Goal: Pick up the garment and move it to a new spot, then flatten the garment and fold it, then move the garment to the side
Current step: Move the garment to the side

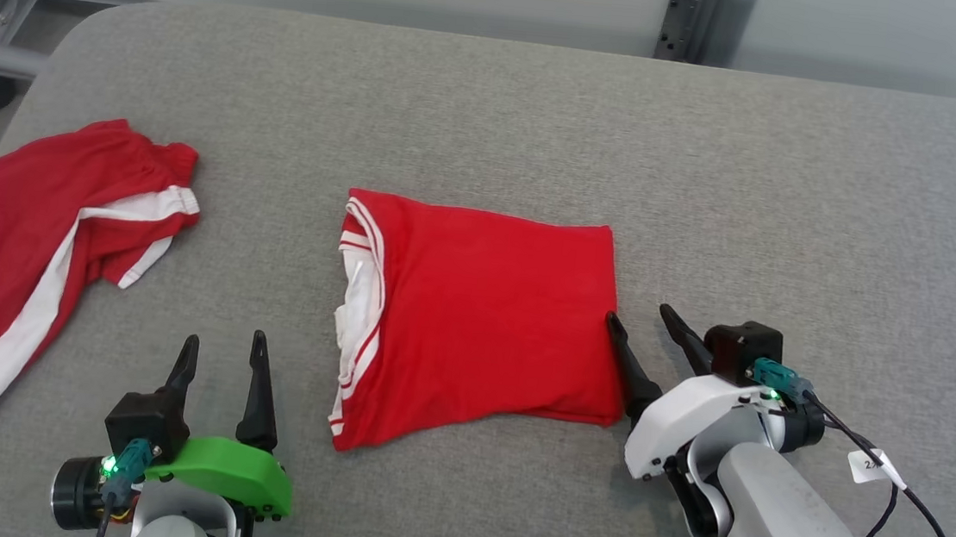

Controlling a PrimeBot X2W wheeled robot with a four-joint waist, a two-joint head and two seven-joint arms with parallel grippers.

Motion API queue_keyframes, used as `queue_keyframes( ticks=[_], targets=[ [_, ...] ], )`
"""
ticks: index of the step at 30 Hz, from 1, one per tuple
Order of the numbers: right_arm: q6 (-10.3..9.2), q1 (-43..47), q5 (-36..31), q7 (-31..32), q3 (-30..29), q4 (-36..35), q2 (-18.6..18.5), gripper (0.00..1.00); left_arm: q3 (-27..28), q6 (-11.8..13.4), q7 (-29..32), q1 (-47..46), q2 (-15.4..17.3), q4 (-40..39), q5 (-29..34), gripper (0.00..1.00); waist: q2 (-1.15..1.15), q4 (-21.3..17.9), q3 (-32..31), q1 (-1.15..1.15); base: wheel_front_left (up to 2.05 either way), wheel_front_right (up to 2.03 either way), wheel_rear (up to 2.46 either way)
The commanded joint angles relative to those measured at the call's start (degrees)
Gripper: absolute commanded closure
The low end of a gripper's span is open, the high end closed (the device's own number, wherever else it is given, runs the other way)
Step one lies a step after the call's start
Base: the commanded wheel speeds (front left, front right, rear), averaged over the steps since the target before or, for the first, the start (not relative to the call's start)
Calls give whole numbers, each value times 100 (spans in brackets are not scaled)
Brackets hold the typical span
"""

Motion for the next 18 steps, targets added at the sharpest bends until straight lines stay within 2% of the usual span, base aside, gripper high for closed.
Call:
queue_keyframes(
  ticks=[1, 6, 11, 12, 13, 14, 18],
  targets=[
    [0, -103, -4, -15, -30, 112, -20, 0, -5, 32, 0, -40, 22, -29, -47, 0, 0, 357, 129, 0, 0, 0, 0],
    [0, -263, 32, -16, -148, 546, -20, 0, -36, 48, 0, -17, 21, -68, -59, 0, 0, 640, 217, 0, 0, 0, 0],
    [0, -426, 90, -14, -118, 894, -20, 0, -28, 113, 0, -28, 21, -118, -133, 0, 0, 739, 311, 0, 0, 0, 0],
    [0, -452, 113, -1, -90, 971, -20, 27, -31, 108, 0, -35, 19, -133, -146, 0, 0, 746, 328, 0, 0, 0, 0],
    [0, -472, 127, 0, -58, 1035, -20, 68, -28, 111, 0, -42, 20, -148, -151, 0, 0, 746, 342, 0, 0, 0, 0],
    [0, -496, 148, 1, -36, 1097, -19, 100, -21, 117, 0, -55, 21, -158, -147, 0, 0, 736, 357, 0, 0, 0, 0],
    [-6, -563, 171, 5, -56, 1161, -19, 100, 13, 123, 0, -95, 20, -172, -84, 0, 0, 580, 373, 0, 0, 0, 0]
  ],
)
